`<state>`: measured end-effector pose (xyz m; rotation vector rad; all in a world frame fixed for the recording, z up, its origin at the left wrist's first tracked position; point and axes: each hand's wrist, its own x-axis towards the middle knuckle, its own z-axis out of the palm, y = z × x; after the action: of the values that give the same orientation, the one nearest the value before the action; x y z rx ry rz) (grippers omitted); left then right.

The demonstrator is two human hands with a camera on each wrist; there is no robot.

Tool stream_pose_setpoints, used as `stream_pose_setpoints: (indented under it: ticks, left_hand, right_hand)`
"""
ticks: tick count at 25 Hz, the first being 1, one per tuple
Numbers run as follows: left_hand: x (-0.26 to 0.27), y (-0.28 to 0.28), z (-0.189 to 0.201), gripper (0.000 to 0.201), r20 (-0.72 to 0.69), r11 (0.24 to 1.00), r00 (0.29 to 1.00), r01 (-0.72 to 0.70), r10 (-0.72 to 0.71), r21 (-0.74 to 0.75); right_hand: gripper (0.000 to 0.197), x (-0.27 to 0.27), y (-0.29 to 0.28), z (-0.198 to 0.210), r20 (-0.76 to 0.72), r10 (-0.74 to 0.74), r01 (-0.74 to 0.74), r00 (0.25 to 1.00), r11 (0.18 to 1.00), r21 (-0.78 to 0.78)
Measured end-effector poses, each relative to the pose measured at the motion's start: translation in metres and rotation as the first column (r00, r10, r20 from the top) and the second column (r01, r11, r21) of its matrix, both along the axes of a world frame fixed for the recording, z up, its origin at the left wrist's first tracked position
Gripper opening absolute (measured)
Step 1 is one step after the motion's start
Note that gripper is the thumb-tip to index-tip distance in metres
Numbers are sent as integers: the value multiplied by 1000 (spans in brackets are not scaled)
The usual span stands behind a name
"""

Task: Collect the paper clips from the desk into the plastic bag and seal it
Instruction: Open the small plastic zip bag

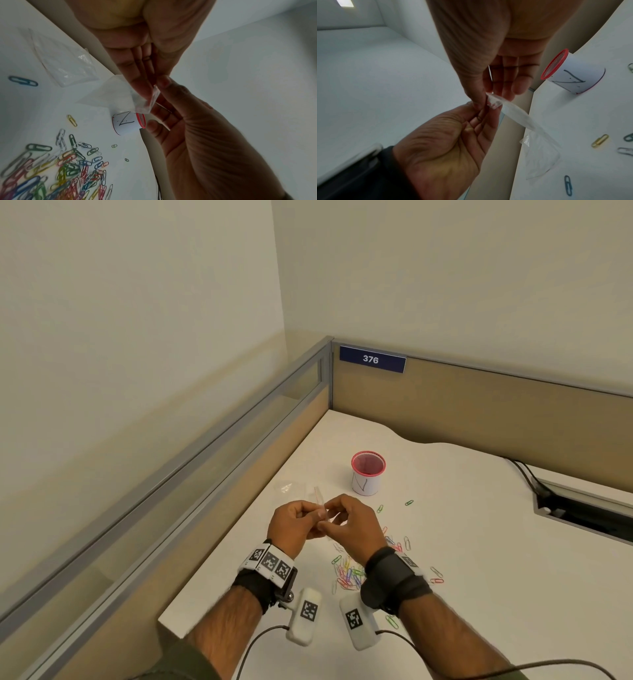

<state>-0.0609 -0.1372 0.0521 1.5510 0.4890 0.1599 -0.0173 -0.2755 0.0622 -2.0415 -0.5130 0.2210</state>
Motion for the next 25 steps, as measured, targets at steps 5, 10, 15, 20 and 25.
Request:
stream_pose_setpoints:
  ticks: [5,10,15,20,25]
  left_hand:
    - [7,2,-10,17,1,1000,1000,7,-7,10]
    - [10,3,-20,14,23,998,998,52,-51,-42]
    - [12,7,-22,12,-6,997,998,60,-60,41]
    - [11,11,-20,13,16,988,991,134,-136,79]
    - [13,7,-19,22,-7,969,976,215,-216,125]
  right_hand:
    - [10,2,5,-8,82,-38,43,996,998,-54]
    - [15,8,1,-11,95,-38,47,995,994,-95]
    - [14,3,5,-10,63,-8,13,998,996,-86]
    - [15,2,4,-14,4,-46,46,999,996,-77]
    - [12,3,2,-12,26,-109,111,994,992,-63]
